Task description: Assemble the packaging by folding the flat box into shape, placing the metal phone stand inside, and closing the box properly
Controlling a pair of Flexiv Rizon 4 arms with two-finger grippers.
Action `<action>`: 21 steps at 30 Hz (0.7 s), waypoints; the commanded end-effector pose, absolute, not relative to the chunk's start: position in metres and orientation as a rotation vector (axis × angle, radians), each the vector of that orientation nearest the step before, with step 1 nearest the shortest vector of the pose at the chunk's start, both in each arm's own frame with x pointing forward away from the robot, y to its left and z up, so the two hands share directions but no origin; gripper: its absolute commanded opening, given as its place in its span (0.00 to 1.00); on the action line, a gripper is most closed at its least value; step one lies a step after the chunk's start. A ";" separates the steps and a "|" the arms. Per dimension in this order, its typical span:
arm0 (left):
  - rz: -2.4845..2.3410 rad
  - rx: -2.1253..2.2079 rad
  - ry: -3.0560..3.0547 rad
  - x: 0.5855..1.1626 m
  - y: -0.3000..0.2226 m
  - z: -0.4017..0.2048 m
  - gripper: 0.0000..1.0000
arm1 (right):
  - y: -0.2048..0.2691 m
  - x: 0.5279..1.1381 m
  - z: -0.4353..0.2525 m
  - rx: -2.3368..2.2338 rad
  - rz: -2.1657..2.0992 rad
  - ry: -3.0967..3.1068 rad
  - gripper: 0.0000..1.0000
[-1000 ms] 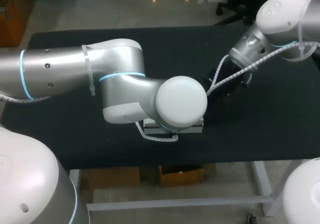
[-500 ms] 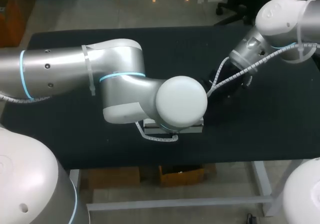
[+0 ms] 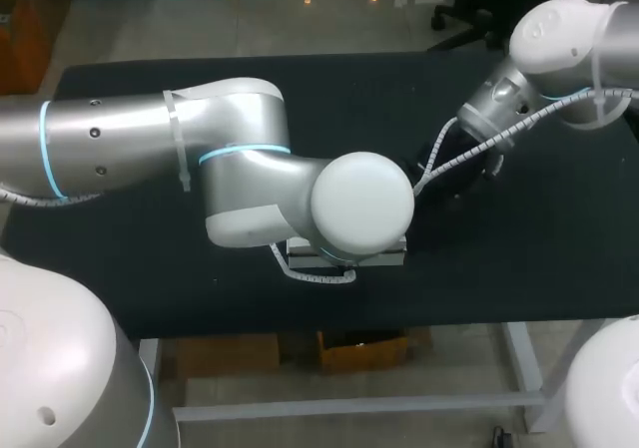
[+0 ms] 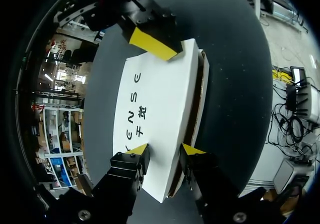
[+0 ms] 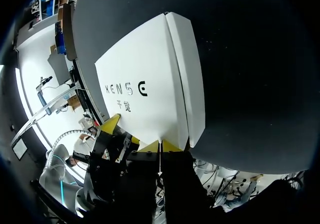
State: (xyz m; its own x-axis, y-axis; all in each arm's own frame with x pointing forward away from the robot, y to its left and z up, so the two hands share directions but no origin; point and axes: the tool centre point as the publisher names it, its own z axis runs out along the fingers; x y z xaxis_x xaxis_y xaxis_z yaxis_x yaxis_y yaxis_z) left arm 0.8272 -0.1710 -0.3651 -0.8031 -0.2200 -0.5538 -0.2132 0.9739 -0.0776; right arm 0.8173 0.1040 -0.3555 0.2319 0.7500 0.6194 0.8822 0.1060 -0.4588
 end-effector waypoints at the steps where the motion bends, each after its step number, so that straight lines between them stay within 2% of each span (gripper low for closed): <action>1: -0.007 -0.308 2.525 0.826 -0.173 -0.366 0.40 | 0.104 0.820 -0.357 -1.659 -0.192 -1.538 0.00; 8: -0.010 -0.308 2.525 0.825 -0.172 -0.365 0.41 | 0.104 0.820 -0.357 -1.660 -0.195 -1.539 0.00; 12: -0.013 -0.301 2.528 0.824 -0.170 -0.364 0.45 | 0.104 0.820 -0.357 -1.661 -0.195 -1.537 0.00; 21: -0.036 -0.302 2.527 0.821 -0.165 -0.359 0.45 | 0.104 0.821 -0.357 -1.661 -0.194 -1.535 0.00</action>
